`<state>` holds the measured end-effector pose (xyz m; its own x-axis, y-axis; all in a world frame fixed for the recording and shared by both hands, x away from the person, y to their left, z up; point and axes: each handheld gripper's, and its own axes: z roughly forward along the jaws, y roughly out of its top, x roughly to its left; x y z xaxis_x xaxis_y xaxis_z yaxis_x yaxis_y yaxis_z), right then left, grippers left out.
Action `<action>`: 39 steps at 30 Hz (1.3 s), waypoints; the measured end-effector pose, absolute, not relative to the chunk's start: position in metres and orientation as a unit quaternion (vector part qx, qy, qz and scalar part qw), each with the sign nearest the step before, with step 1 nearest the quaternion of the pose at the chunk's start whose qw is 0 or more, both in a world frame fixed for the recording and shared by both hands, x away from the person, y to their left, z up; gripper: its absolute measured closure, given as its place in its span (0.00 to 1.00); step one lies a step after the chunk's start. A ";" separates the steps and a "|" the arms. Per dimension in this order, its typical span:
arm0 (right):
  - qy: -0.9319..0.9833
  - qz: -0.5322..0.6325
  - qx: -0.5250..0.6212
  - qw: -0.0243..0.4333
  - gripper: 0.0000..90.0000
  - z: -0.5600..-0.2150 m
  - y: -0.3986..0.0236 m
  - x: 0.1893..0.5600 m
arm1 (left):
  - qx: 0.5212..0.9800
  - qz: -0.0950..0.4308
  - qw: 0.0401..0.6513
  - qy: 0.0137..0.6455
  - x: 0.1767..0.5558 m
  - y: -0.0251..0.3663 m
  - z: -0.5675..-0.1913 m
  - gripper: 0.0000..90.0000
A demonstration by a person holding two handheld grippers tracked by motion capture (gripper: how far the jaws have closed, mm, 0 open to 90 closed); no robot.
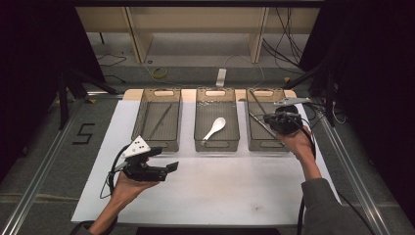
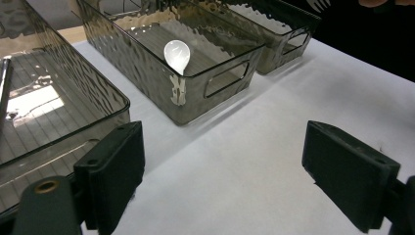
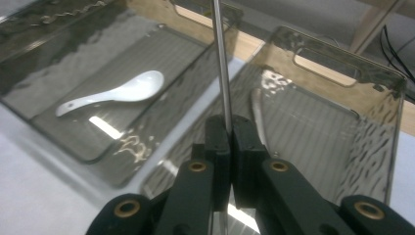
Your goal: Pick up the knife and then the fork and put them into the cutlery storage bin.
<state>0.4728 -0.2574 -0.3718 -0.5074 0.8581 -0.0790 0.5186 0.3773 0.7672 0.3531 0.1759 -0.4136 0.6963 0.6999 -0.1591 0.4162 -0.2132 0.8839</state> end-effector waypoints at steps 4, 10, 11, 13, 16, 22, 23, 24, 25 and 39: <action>0.794 0.337 0.447 0.239 0.98 -0.377 -0.261 0.487 | 0.761 0.150 0.516 0.363 0.352 0.177 -0.412 0.17; 0.790 0.320 0.466 0.236 0.98 -0.387 -0.262 0.503 | 0.760 0.151 0.519 0.362 0.352 0.177 -0.412 0.17; 0.789 0.317 0.471 0.234 0.97 -0.388 -0.262 0.505 | 0.759 0.151 0.520 0.361 0.352 0.177 -0.412 0.17; 0.788 0.312 0.477 0.233 0.97 -0.392 -0.263 0.510 | 0.759 0.151 0.520 0.362 0.352 0.177 -0.412 0.17; 0.786 0.306 0.486 0.228 0.97 -0.398 -0.264 0.516 | 0.760 0.151 0.519 0.362 0.352 0.177 -0.412 0.17; 0.787 0.295 0.498 0.215 0.97 -0.407 -0.262 0.522 | 0.760 0.150 0.520 0.359 0.352 0.177 -0.412 0.17; 0.786 0.294 0.500 0.213 0.97 -0.408 -0.261 0.523 | 0.760 0.150 0.520 0.359 0.352 0.177 -0.412 0.17; 0.786 0.292 0.502 0.212 0.97 -0.409 -0.260 0.524 | 0.760 0.150 0.520 0.359 0.352 0.177 -0.412 0.17; 0.786 0.291 0.503 0.211 0.97 -0.410 -0.259 0.524 | 0.760 0.151 0.520 0.359 0.352 0.177 -0.412 0.17; 0.778 0.287 0.523 0.199 0.94 -0.422 -0.249 0.530 | 0.759 0.141 0.524 0.359 0.352 0.177 -0.412 0.17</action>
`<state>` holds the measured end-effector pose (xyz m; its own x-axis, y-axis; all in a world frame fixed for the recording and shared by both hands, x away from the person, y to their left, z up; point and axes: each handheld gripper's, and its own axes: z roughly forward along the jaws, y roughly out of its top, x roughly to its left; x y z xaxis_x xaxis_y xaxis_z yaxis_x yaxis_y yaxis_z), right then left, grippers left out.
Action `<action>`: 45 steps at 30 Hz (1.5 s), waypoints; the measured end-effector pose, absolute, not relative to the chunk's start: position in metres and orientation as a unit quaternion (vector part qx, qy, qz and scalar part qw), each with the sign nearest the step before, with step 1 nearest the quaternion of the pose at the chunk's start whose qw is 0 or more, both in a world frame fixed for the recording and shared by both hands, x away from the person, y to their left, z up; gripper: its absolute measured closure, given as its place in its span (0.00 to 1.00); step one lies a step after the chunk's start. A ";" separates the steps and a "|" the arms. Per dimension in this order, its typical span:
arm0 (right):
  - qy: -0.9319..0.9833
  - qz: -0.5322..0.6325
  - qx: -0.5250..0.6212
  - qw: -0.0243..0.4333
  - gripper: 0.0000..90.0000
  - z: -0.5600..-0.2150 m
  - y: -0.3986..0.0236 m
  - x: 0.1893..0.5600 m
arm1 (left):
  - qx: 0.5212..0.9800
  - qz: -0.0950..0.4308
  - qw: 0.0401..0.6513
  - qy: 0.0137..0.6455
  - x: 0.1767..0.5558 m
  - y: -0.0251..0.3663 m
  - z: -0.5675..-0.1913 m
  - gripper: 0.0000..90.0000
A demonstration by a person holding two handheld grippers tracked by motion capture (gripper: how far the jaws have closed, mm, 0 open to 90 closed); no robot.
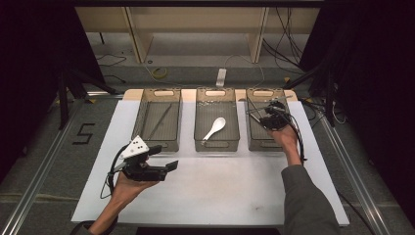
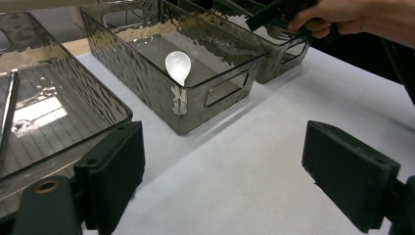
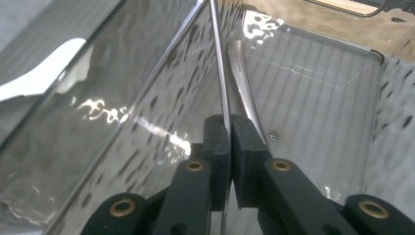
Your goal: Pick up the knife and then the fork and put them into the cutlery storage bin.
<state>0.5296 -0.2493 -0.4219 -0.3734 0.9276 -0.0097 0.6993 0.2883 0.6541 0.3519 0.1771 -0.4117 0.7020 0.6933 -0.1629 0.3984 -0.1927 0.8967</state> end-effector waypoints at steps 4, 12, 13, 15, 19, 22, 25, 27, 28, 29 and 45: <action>0.770 0.300 0.526 0.201 0.83 -0.417 -0.250 0.528 | 0.759 0.142 0.522 0.362 0.352 0.178 -0.412 0.17; 0.769 0.330 0.508 0.203 0.67 -0.404 -0.249 0.518 | 0.756 0.139 0.524 0.367 0.353 0.179 -0.412 0.17; 0.769 0.335 0.506 0.201 0.65 -0.403 -0.248 0.516 | 0.753 0.137 0.526 0.369 0.353 0.179 -0.412 0.17; 0.768 0.347 0.501 0.198 0.61 -0.400 -0.247 0.511 | 0.751 0.134 0.529 0.371 0.354 0.180 -0.412 0.17; 0.763 0.370 0.491 0.199 0.53 -0.392 -0.244 0.500 | 0.752 0.132 0.529 0.371 0.354 0.180 -0.412 0.17; 0.758 0.392 0.485 0.193 0.47 -0.387 -0.240 0.490 | 0.752 0.133 0.530 0.369 0.354 0.180 -0.412 0.17; 0.753 0.416 0.476 0.184 0.44 -0.383 -0.235 0.478 | 0.752 0.131 0.531 0.368 0.354 0.180 -0.412 0.17; 0.751 0.426 0.469 0.187 0.42 -0.381 -0.231 0.469 | 0.751 0.127 0.533 0.368 0.354 0.180 -0.411 0.17; 0.753 0.428 0.462 0.190 0.41 -0.380 -0.229 0.464 | 0.751 0.127 0.533 0.368 0.354 0.180 -0.411 0.17; 0.754 0.434 0.457 0.187 0.40 -0.380 -0.227 0.460 | 0.751 0.126 0.534 0.368 0.354 0.180 -0.411 0.17; 0.743 0.503 0.411 0.163 0.28 -0.388 -0.217 0.395 | 0.746 0.118 0.543 0.366 0.354 0.181 -0.411 0.17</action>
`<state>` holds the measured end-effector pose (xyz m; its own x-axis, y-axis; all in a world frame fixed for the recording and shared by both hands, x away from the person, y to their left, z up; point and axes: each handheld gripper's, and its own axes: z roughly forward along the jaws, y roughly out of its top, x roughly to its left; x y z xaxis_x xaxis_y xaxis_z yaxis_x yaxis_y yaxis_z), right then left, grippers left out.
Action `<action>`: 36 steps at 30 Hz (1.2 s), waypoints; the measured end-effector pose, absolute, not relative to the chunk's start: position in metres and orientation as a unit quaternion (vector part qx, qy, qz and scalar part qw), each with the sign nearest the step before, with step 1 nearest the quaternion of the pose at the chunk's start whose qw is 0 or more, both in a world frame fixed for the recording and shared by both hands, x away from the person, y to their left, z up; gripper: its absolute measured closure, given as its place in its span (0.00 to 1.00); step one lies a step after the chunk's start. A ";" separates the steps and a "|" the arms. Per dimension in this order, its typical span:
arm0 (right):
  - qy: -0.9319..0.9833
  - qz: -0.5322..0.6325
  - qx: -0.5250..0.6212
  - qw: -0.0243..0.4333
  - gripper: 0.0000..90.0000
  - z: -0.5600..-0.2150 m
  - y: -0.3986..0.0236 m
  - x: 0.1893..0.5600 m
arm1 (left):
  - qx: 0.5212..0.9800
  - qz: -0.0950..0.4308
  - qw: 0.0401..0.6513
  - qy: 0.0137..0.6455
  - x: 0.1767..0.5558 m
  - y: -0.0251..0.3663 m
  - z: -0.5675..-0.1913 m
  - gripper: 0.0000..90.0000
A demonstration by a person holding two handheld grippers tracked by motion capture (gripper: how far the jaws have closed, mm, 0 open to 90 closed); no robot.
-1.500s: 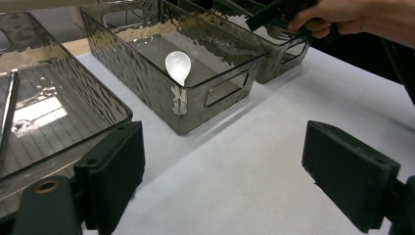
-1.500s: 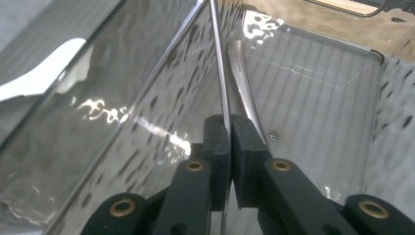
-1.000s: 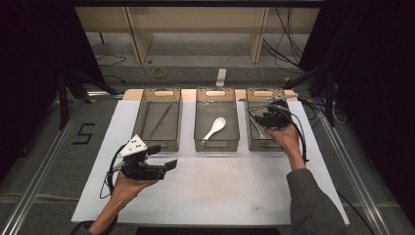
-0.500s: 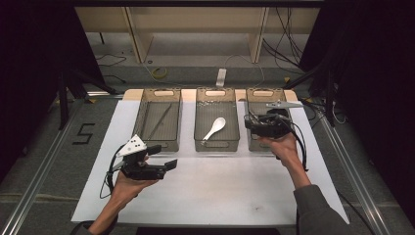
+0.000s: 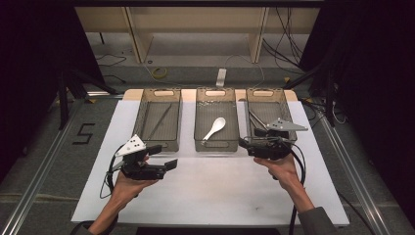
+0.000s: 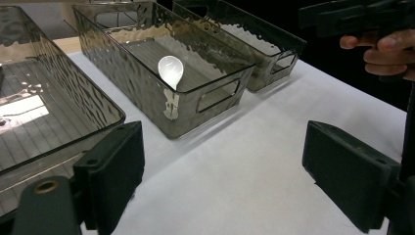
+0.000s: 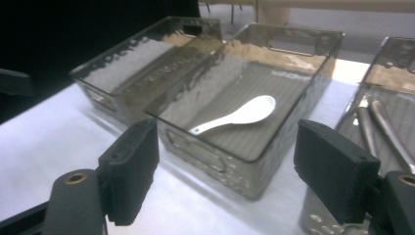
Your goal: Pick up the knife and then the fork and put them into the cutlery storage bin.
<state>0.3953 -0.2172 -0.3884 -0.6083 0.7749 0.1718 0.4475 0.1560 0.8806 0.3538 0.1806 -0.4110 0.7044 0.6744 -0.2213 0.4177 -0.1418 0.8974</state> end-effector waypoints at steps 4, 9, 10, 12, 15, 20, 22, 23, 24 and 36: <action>0.742 0.510 0.402 0.167 0.26 -0.389 -0.219 0.383 | 0.747 0.119 0.544 0.364 0.354 0.181 -0.411 0.17; 0.740 0.517 0.398 0.165 0.25 -0.398 -0.223 0.367 | 0.747 0.118 0.545 0.362 0.354 0.181 -0.411 0.17; 0.739 0.517 0.399 0.166 0.25 -0.400 -0.224 0.365 | 0.747 0.118 0.545 0.363 0.354 0.181 -0.411 0.17; 0.738 0.518 0.399 0.167 0.25 -0.405 -0.225 0.360 | 0.747 0.117 0.546 0.362 0.354 0.181 -0.411 0.17; 0.739 0.519 0.397 0.164 0.24 -0.412 -0.226 0.354 | 0.747 0.116 0.547 0.361 0.353 0.181 -0.410 0.17; 0.743 0.520 0.389 0.163 0.23 -0.418 -0.226 0.344 | 0.746 0.112 0.552 0.356 0.353 0.181 -0.410 0.17; 0.743 0.520 0.389 0.160 0.22 -0.420 -0.227 0.341 | 0.745 0.111 0.553 0.355 0.352 0.181 -0.410 0.17; 0.744 0.520 0.388 0.163 0.22 -0.421 -0.228 0.339 | 0.745 0.110 0.554 0.355 0.352 0.181 -0.410 0.17; 0.743 0.519 0.389 0.165 0.22 -0.422 -0.228 0.338 | 0.745 0.108 0.554 0.355 0.352 0.182 -0.409 0.17; 0.738 0.518 0.401 0.163 0.20 -0.432 -0.239 0.325 | 0.744 0.102 0.559 0.352 0.352 0.182 -0.409 0.17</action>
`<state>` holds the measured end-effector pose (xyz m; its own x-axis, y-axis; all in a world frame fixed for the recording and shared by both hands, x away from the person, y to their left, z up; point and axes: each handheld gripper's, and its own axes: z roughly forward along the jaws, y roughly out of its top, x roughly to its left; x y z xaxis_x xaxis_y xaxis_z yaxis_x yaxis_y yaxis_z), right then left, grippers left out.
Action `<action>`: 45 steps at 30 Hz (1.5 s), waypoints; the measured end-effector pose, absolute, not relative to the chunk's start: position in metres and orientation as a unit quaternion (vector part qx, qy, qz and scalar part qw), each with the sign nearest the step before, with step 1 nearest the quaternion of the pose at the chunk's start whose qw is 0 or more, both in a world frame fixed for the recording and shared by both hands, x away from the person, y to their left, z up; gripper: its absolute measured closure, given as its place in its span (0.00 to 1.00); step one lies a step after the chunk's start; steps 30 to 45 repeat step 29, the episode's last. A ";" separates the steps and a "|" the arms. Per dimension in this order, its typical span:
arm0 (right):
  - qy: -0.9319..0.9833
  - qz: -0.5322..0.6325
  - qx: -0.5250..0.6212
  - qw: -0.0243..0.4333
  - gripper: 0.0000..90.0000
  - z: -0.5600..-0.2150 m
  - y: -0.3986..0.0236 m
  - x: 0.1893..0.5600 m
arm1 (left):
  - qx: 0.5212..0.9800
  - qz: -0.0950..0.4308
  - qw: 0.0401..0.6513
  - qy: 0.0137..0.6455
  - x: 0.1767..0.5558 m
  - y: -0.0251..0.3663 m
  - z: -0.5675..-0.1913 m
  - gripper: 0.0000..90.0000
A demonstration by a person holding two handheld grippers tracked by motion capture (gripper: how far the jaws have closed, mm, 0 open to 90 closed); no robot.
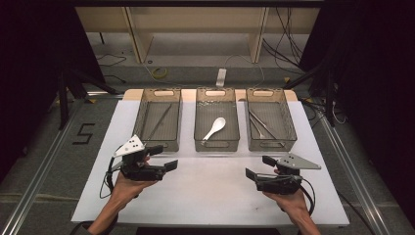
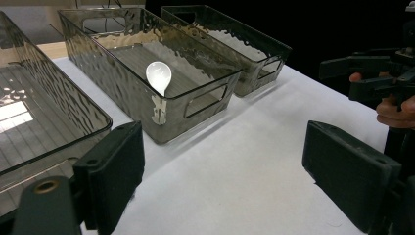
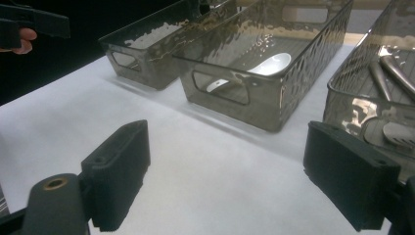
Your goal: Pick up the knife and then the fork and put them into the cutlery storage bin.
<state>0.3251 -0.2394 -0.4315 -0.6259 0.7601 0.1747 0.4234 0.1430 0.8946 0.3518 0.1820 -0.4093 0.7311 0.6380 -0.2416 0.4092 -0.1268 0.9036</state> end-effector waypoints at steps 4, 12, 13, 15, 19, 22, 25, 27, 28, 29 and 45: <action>0.737 0.516 0.407 0.157 0.20 -0.434 -0.241 0.323 | 0.743 0.099 0.562 0.351 0.351 0.182 -0.409 0.17; 0.736 0.513 0.409 0.163 0.20 -0.434 -0.243 0.322 | 0.743 0.099 0.561 0.350 0.352 0.181 -0.409 0.17; 0.737 0.513 0.408 0.165 0.20 -0.434 -0.243 0.322 | 0.744 0.099 0.561 0.349 0.352 0.181 -0.409 0.17; 0.737 0.513 0.408 0.166 0.20 -0.434 -0.242 0.322 | 0.744 0.099 0.561 0.350 0.352 0.181 -0.409 0.17; 0.738 0.512 0.406 0.170 0.20 -0.434 -0.242 0.322 | 0.744 0.099 0.561 0.349 0.352 0.182 -0.409 0.17; 0.737 0.512 0.406 0.173 0.20 -0.433 -0.242 0.322 | 0.744 0.099 0.561 0.349 0.352 0.181 -0.409 0.17; 0.737 0.511 0.406 0.173 0.19 -0.433 -0.242 0.322 | 0.744 0.100 0.561 0.349 0.352 0.182 -0.409 0.17; 0.737 0.512 0.406 0.174 0.19 -0.433 -0.242 0.322 | 0.744 0.100 0.560 0.350 0.352 0.182 -0.409 0.17; 0.736 0.513 0.406 0.174 0.19 -0.433 -0.242 0.322 | 0.744 0.100 0.560 0.350 0.352 0.182 -0.409 0.17; 0.736 0.512 0.408 0.173 0.19 -0.433 -0.242 0.322 | 0.744 0.099 0.560 0.351 0.352 0.181 -0.409 0.17; 0.736 0.512 0.408 0.173 0.19 -0.433 -0.242 0.322 | 0.744 0.099 0.560 0.351 0.352 0.181 -0.409 0.17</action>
